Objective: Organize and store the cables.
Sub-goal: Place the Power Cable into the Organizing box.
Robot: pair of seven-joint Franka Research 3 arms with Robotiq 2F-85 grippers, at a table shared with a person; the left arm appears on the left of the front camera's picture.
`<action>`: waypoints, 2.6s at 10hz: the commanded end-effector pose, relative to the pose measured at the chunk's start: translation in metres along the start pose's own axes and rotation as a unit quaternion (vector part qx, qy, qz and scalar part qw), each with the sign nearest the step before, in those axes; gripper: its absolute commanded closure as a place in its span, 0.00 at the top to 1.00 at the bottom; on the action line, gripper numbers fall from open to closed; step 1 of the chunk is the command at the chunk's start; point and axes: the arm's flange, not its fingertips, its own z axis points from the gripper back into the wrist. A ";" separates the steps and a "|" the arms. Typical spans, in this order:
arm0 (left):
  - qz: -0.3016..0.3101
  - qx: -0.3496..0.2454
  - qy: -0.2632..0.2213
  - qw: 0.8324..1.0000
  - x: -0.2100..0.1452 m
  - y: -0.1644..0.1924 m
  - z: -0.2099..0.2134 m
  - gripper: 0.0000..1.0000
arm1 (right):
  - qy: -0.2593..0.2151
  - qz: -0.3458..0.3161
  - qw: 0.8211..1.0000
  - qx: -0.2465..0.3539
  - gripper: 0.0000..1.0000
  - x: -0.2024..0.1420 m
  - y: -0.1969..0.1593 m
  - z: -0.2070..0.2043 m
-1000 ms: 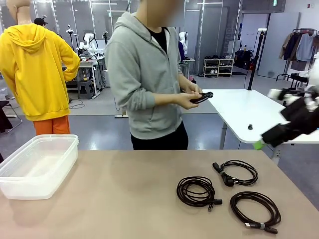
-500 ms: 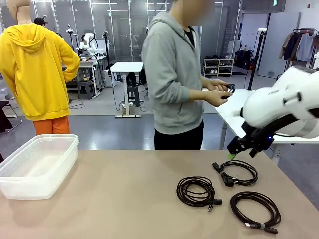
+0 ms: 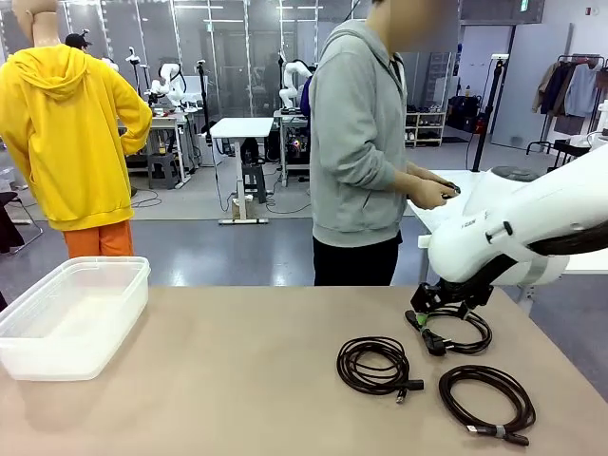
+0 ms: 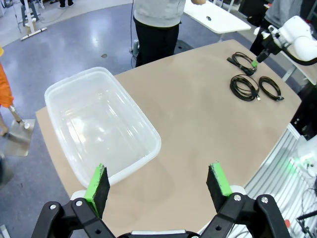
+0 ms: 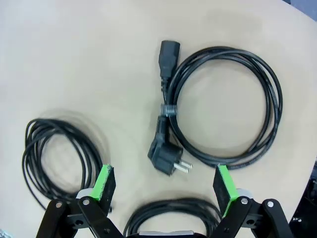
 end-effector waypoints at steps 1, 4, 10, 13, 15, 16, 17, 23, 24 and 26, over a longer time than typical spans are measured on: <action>-0.008 -0.006 -0.003 1.000 0.000 -0.001 0.001 1.00 | -0.005 -0.020 1.000 -0.016 1.00 0.022 0.009 -0.017; -0.008 -0.006 -0.003 1.000 0.000 -0.001 0.001 1.00 | 0.002 -0.011 1.000 -0.011 1.00 0.034 0.014 -0.046; -0.008 -0.006 -0.003 1.000 0.000 -0.001 0.001 1.00 | 0.039 -0.025 0.999 -0.029 1.00 0.043 0.024 -0.073; -0.008 -0.006 -0.003 1.000 0.000 -0.001 0.001 1.00 | 0.044 -0.036 0.998 -0.033 0.83 0.049 0.018 -0.082; -0.008 -0.006 -0.003 1.000 0.000 -0.001 0.001 1.00 | 0.050 -0.043 0.997 -0.035 0.23 0.050 0.018 -0.082; -0.008 -0.006 -0.003 1.000 0.000 -0.001 0.001 1.00 | 0.050 -0.042 0.997 -0.037 0.00 0.050 0.019 -0.081; -0.008 -0.006 -0.003 1.000 0.000 -0.001 0.001 1.00 | 0.050 -0.042 0.997 -0.041 0.00 0.050 0.020 -0.080; -0.008 -0.006 -0.003 1.000 0.000 -0.001 0.001 1.00 | 0.052 -0.049 0.996 -0.056 0.00 0.051 0.019 -0.066; -0.008 -0.006 -0.003 1.000 0.000 -0.001 0.001 1.00 | 0.050 -0.051 0.996 -0.053 0.00 0.052 0.020 -0.063; -0.008 -0.006 -0.003 1.000 0.000 -0.001 0.001 1.00 | 0.050 -0.035 0.998 -0.034 0.00 0.050 0.013 -0.070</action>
